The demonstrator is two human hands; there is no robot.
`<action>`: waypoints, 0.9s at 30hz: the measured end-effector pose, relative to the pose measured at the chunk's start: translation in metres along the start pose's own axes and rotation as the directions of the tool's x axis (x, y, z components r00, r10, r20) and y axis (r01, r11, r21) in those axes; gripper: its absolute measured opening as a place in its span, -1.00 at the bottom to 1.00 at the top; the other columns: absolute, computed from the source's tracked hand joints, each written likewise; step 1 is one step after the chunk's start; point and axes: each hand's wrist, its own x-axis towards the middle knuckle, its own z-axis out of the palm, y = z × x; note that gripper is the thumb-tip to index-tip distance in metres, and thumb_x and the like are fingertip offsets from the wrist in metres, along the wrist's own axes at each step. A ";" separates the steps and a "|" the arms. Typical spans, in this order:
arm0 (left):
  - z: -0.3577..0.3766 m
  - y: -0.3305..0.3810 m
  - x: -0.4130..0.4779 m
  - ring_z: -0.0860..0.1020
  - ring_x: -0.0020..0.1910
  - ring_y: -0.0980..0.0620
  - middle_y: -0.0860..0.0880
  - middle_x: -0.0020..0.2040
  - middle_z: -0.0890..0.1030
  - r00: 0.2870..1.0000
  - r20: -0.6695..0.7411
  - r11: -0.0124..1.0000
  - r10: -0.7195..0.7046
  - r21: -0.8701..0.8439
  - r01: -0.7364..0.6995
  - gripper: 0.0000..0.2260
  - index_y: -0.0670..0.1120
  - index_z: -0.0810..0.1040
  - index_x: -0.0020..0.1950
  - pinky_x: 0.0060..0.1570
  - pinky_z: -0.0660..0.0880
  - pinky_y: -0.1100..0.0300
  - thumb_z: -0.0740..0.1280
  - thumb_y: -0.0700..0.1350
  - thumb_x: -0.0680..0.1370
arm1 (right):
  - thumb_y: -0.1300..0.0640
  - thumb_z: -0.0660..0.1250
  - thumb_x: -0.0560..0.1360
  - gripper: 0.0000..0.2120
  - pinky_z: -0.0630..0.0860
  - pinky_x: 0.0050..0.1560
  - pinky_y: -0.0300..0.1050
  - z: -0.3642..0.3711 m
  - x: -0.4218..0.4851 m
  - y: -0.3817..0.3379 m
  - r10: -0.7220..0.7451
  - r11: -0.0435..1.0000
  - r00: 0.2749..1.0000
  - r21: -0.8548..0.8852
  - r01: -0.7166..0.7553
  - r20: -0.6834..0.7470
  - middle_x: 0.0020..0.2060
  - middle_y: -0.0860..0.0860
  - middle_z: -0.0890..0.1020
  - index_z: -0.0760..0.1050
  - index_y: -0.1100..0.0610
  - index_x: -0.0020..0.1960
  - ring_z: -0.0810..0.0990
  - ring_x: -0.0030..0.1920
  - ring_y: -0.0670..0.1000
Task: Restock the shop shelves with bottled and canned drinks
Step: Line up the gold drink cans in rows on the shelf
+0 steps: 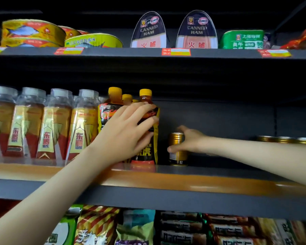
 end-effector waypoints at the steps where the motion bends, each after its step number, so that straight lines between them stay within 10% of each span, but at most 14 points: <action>1: 0.001 0.000 0.000 0.42 0.29 -0.18 -0.20 0.29 0.50 1.000 -0.002 1.000 -0.004 -0.008 0.004 -0.69 -0.15 0.54 0.23 0.19 0.42 -0.06 0.20 -0.03 0.58 | -0.12 0.52 0.35 -0.03 0.32 0.39 -0.01 -0.002 0.000 0.005 -0.065 0.998 0.995 -0.018 0.066 0.070 0.54 0.09 0.11 -0.01 -0.10 0.55 0.20 0.49 0.14; 4: -0.003 -0.002 -0.002 0.41 0.34 -0.16 -0.17 0.33 0.49 1.000 0.006 0.995 -0.027 -0.094 0.027 -0.64 -0.13 0.56 0.25 0.27 0.36 -0.04 0.09 0.01 0.64 | 0.09 0.51 0.42 -0.04 0.25 0.40 -0.14 -0.015 0.000 0.018 -0.264 0.958 0.926 -0.040 0.284 0.270 0.54 -0.08 -0.08 -0.12 -0.30 0.49 0.06 0.51 0.02; 8: -0.013 -0.004 -0.008 0.26 0.48 0.00 -0.03 0.47 0.36 0.993 0.088 0.948 -0.074 -0.303 0.098 -0.48 -0.02 0.49 0.37 0.41 0.20 0.05 -0.07 0.21 0.63 | 0.18 0.50 0.42 -0.18 0.38 0.29 -0.22 -0.027 0.013 0.025 -0.369 0.923 0.863 0.028 0.384 0.344 0.41 -0.12 0.19 0.06 -0.39 0.34 0.24 0.40 -0.07; 14: -0.009 0.004 -0.011 0.18 0.52 -0.09 -0.12 0.51 0.28 0.990 0.139 0.993 -0.026 -0.110 0.042 -0.44 -0.02 0.50 0.36 0.46 0.09 0.02 0.07 0.31 0.56 | -0.25 0.45 0.36 -0.16 0.31 0.26 -0.13 -0.012 0.036 0.015 -0.256 0.878 0.959 -0.386 0.283 0.120 0.30 0.08 0.31 0.14 -0.11 0.52 0.24 0.38 0.09; 20: -0.008 0.008 -0.014 0.24 0.49 -0.13 -0.15 0.48 0.34 0.994 0.091 0.996 -0.059 -0.055 0.064 -0.56 -0.04 0.52 0.35 0.47 0.15 -0.01 0.15 0.15 0.58 | 0.07 0.51 0.40 -0.15 0.36 0.35 -0.14 -0.014 0.035 0.021 -0.406 0.851 0.857 -0.210 0.482 0.318 0.37 -0.05 0.21 0.06 -0.12 0.51 0.27 0.36 -0.05; 27: -0.009 0.010 -0.015 0.26 0.47 -0.14 -0.16 0.46 0.36 0.993 0.100 0.996 -0.071 -0.051 0.076 -0.57 -0.06 0.52 0.34 0.45 0.12 0.04 0.14 0.12 0.59 | -0.16 0.52 0.33 -0.12 0.34 0.29 -0.17 -0.005 0.051 0.029 -0.403 0.831 0.911 -0.385 0.403 0.083 0.36 0.02 0.39 0.18 0.00 0.51 0.35 0.35 0.04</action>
